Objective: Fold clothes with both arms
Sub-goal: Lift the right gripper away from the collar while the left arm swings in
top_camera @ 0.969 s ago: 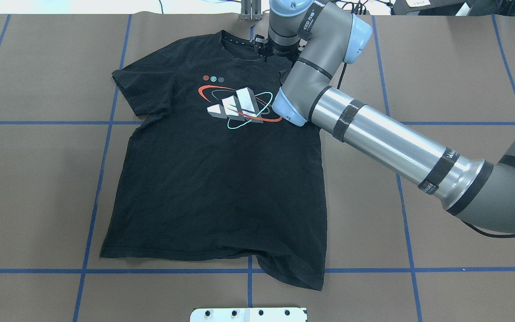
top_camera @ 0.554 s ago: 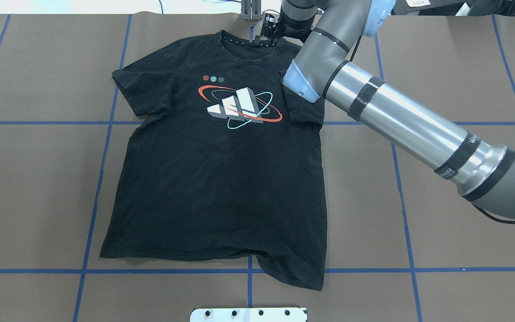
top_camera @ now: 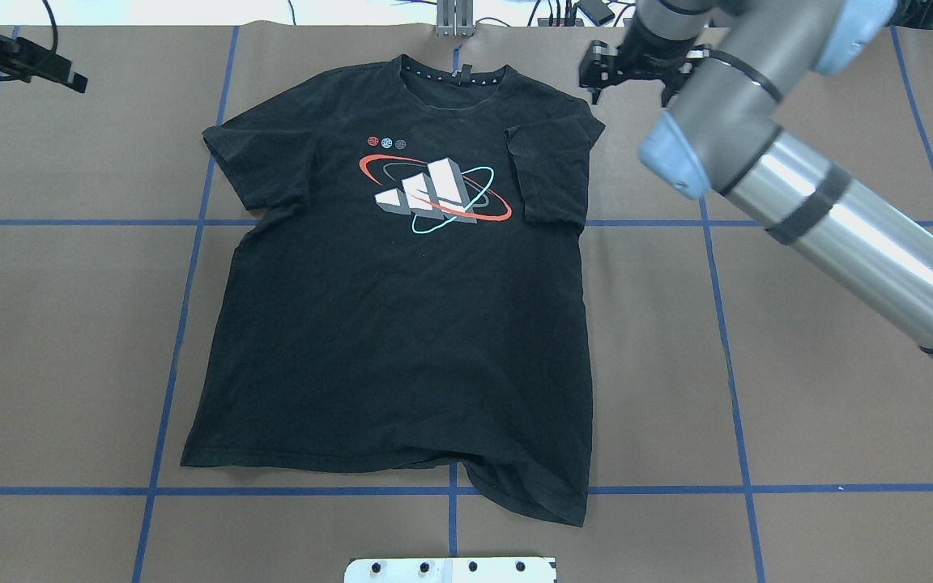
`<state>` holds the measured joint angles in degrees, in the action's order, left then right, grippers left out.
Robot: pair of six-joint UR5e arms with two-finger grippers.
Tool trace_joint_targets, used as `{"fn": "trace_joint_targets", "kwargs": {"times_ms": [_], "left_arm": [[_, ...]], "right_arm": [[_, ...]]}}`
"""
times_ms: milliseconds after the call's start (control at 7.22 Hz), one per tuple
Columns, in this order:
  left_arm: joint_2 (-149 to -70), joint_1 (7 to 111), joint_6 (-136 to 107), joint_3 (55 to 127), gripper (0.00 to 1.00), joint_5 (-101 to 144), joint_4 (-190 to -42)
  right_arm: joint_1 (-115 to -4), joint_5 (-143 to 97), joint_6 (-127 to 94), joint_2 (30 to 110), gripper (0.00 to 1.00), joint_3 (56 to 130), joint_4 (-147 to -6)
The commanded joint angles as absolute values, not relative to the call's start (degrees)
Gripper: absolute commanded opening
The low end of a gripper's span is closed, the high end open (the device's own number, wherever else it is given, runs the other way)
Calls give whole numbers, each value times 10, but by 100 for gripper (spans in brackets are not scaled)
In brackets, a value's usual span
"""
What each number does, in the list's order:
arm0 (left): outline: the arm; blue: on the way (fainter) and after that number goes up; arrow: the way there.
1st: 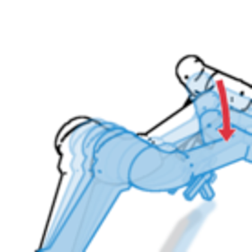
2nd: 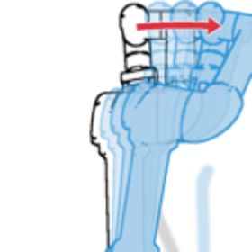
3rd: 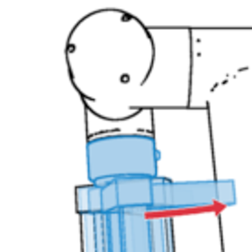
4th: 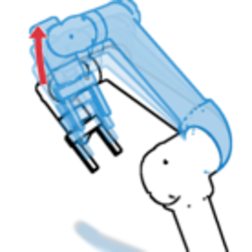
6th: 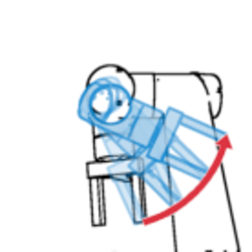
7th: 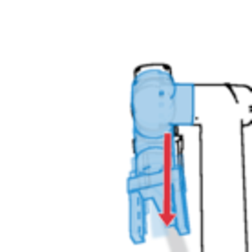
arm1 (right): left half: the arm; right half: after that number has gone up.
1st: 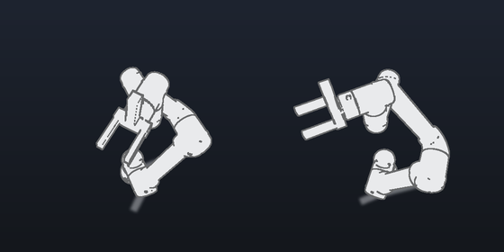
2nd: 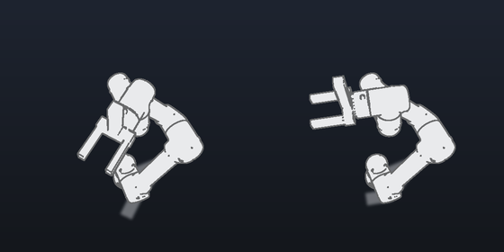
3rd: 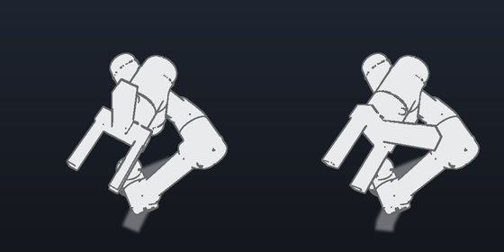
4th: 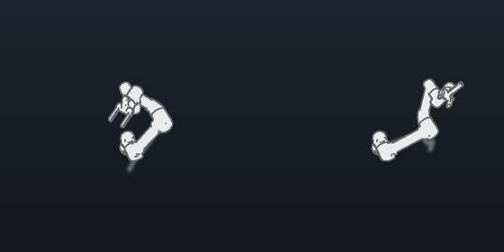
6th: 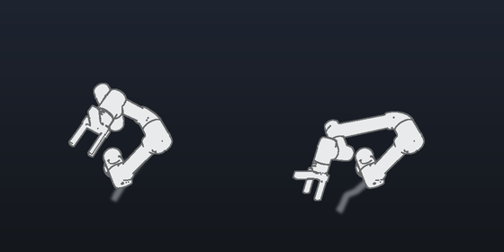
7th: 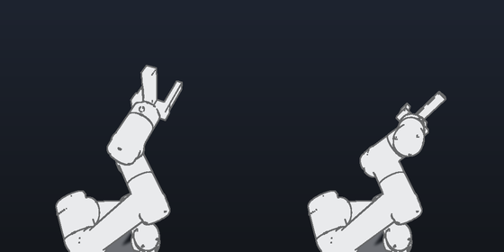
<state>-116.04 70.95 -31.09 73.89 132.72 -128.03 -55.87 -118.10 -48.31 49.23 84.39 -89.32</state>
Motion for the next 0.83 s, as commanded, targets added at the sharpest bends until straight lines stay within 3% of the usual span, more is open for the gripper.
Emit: {"fn": "trace_joint_targets", "kwargs": {"times_ms": [0, 277, 692], "left_arm": [[-1211, 657, -399, 688, 100, 1263, -1303], [-1218, 597, -624, 644, 100, 1183, -1421], [-1232, 555, -643, 590, 100, 1111, -1476]], "right_arm": [[-610, -1207, -370, 620, 99, 940, -894], [-676, -1262, -261, 707, 99, 973, -892], [-687, -1272, -240, 720, 99, 972, -892]]}}
